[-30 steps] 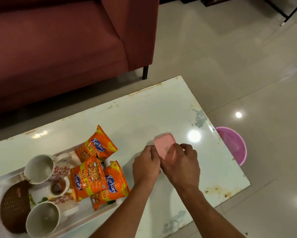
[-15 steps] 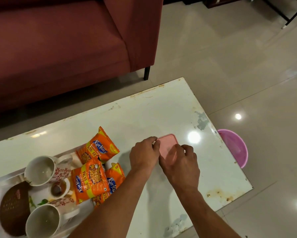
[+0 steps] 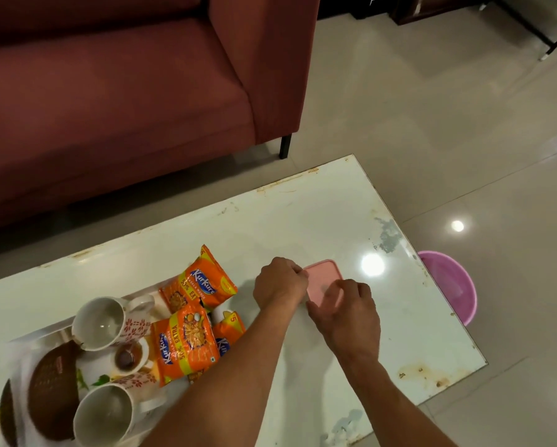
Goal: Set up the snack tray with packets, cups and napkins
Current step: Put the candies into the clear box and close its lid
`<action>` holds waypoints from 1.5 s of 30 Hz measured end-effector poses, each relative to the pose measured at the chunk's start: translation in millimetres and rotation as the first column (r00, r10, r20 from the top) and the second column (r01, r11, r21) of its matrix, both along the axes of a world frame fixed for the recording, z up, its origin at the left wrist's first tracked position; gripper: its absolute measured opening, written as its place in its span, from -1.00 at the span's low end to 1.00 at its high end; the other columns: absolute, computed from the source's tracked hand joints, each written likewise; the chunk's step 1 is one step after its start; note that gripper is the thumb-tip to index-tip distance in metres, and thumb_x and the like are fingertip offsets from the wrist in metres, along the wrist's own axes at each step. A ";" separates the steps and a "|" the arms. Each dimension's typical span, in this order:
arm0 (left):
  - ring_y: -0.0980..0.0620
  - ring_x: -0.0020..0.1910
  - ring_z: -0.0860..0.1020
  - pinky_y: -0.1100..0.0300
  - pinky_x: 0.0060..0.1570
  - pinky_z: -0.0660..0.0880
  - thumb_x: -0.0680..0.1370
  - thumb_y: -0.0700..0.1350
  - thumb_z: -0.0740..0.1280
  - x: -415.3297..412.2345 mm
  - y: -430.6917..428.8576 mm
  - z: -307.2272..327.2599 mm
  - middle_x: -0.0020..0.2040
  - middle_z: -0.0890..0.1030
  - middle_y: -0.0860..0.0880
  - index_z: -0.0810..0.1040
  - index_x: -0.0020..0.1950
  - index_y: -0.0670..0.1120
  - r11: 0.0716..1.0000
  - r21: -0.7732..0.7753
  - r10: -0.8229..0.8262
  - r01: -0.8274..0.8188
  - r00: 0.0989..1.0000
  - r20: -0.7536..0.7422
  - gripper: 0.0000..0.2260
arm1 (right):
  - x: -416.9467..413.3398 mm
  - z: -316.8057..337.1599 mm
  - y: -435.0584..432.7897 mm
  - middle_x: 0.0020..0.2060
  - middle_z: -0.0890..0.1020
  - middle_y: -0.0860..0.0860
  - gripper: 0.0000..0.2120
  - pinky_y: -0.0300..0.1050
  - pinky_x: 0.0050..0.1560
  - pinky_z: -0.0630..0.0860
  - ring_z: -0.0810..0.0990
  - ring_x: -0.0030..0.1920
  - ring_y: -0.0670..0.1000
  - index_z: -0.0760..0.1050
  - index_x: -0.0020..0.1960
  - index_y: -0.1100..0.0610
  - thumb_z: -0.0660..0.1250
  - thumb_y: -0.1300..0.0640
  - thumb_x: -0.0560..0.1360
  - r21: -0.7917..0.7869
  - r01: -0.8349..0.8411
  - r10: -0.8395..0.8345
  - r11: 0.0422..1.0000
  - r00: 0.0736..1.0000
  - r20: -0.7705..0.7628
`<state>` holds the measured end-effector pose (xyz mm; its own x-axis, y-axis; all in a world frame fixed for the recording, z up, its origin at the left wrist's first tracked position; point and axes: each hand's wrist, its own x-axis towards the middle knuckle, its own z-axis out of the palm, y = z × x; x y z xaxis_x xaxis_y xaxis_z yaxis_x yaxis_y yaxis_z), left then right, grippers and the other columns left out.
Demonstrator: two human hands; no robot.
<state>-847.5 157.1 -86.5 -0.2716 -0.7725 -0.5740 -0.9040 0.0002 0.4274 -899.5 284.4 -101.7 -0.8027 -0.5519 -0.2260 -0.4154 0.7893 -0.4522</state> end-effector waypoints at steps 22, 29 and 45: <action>-0.08 0.02 0.68 0.11 -0.16 0.59 0.61 0.03 0.34 95.2 -18.6 1.1 0.06 0.72 -0.06 0.67 0.16 -0.04 0.968 -0.211 -0.097 0.138 0.976 0.193 -0.77 | 76.6 -9.4 -12.7 0.09 0.69 0.08 -0.75 -0.31 -0.01 0.42 0.62 -0.01 -0.01 0.64 0.26 0.17 0.35 0.16 0.61 -0.271 0.198 -0.124 0.942 0.955 0.269; -0.07 -0.01 0.69 0.15 -0.21 0.55 0.63 0.04 0.33 91.5 -20.2 0.4 0.06 0.72 -0.07 0.67 0.17 -0.06 0.961 -0.211 -0.131 0.181 0.965 0.228 -0.76 | 62.8 -6.8 -18.2 0.12 0.72 0.07 -0.74 -0.23 0.11 0.46 0.66 0.12 0.06 0.67 0.23 0.13 0.36 0.19 0.58 -0.156 0.246 -0.171 0.957 0.908 0.383; -0.10 0.11 0.66 0.06 -0.08 0.61 0.59 -0.10 0.38 80.3 -21.5 7.2 0.18 0.69 -0.10 0.61 0.27 -0.05 0.946 -0.214 -0.182 0.245 0.944 0.276 -0.75 | 44.8 -3.9 -14.8 0.07 0.74 -0.03 -0.75 -0.20 0.01 0.53 0.64 -0.04 -0.07 0.69 0.19 0.05 0.39 0.18 0.54 -0.119 0.193 -0.111 0.974 0.864 0.491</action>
<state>-767.2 135.6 -79.2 -0.3178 -0.8360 -0.4474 -0.9482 0.2798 0.1508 -854.7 269.5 -105.5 -0.6950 -0.4928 -0.5235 0.0035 0.7258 -0.6879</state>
